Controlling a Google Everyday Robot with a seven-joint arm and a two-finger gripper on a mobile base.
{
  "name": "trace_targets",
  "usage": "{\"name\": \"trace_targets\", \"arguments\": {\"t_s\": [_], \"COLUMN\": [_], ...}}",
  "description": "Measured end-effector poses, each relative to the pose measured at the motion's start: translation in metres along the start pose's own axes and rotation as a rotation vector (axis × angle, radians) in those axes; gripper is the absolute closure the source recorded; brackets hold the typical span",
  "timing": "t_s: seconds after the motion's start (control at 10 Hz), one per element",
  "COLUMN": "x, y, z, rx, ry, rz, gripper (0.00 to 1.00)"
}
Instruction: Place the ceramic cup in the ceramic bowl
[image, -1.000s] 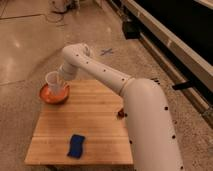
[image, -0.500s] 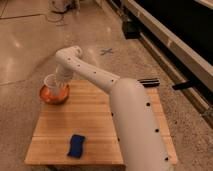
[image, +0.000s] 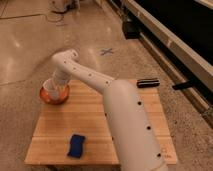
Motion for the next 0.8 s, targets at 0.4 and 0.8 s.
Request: {"name": "trace_targets", "arguments": {"t_s": [0.4,0.8], "x": [-0.006,-0.003], "y": [-0.006,-0.004], "z": [-0.006,-0.021], "rx": [0.032,0.054], "ry": [-0.039,-0.056], "rz": [0.012,0.026], "gripper": [0.35,0.35]}}
